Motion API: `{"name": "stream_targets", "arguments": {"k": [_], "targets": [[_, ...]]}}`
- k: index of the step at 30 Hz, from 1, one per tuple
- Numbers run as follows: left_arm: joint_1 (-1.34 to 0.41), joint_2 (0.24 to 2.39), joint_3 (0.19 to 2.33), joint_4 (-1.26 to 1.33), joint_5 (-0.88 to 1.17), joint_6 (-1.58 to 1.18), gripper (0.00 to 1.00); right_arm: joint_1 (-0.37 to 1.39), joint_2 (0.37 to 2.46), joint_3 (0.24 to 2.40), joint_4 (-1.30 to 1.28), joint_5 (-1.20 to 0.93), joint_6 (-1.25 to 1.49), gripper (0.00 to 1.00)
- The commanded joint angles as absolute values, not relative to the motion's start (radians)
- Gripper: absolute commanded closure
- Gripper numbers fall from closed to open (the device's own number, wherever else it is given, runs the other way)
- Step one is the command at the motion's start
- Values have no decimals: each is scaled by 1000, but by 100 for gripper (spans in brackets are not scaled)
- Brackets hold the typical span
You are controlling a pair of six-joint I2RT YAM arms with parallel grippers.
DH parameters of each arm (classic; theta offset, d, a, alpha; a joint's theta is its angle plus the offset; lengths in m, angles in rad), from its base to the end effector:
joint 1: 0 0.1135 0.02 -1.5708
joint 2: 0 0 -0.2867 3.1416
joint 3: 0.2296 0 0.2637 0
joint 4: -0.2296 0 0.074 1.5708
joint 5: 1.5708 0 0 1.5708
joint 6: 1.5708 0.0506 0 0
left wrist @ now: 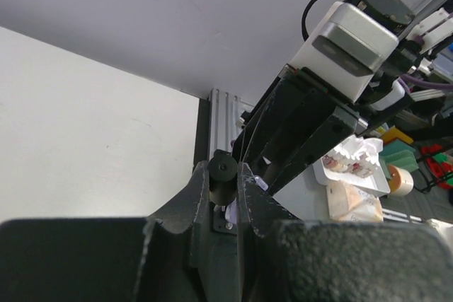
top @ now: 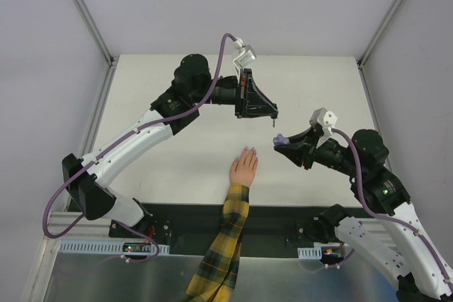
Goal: Paint the nails
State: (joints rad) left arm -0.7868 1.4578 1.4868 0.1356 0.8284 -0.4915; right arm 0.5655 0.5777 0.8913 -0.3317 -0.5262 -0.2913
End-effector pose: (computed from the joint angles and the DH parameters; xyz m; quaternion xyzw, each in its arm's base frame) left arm 0.2203 -0.2737 0.4835 0.3908 0.5403 -0.6254 0.4053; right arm 0.0905 0.0875 0.4042 -0.4519 0.5510 0.2763 0.6449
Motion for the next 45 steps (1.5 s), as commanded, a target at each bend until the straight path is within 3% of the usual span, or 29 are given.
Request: {"name": "stream_targets", "arguments": {"k": [1,45], "targets": [[-801,1440,1473,261,848,-554,100,569,591,899,-267,-491,-273,100],[-828,1505,1474,307,867,-594,100,569,565,888,-247,-437,-262,100]]}}
